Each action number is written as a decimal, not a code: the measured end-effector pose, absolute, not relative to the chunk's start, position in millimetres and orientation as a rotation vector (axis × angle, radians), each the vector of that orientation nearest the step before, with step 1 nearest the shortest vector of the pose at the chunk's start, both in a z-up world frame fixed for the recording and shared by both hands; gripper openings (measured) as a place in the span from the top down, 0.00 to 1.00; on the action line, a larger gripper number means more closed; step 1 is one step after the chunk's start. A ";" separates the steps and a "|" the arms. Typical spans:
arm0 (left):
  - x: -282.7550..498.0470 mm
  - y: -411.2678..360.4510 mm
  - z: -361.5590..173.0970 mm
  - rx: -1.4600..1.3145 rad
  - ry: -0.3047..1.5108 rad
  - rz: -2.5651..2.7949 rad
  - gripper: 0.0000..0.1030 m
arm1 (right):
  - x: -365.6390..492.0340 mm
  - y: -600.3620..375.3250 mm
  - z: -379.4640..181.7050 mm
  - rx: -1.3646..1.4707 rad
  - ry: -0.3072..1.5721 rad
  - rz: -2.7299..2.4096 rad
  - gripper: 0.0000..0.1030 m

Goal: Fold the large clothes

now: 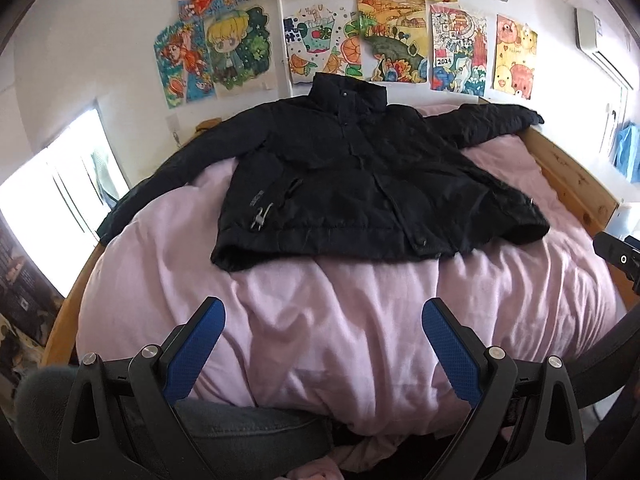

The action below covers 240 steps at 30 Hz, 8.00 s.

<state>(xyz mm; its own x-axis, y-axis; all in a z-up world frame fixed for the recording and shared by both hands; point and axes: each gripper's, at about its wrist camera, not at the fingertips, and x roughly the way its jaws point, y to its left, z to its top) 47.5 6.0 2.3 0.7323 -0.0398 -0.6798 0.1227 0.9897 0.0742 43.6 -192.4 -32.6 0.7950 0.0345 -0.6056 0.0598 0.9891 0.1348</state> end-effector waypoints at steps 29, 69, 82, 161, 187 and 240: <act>380.0 -74.9 34.7 -0.007 0.764 -0.256 0.06 | 352.7 -450.3 29.9 0.703 0.594 0.070 0.00; 509.6 -6.0 -28.8 -0.430 0.887 -0.508 0.06 | 542.3 -349.2 10.6 0.052 0.175 -0.080 0.94; 520.9 74.4 -48.2 -0.587 0.780 -0.510 0.06 | 508.0 -94.2 -99.0 -0.816 0.338 0.314 0.94; 361.0 287.5 -132.6 -0.978 0.515 0.130 0.25 | 469.4 -185.6 -31.0 0.002 0.589 0.656 0.00; 388.3 265.3 -10.3 -0.576 0.181 0.425 0.96 | 473.6 -208.1 -50.7 0.124 0.653 0.545 0.00; 528.7 95.9 -114.1 -0.208 0.697 -0.055 0.33 | 498.1 -6.2 -73.9 -0.526 0.379 0.442 0.11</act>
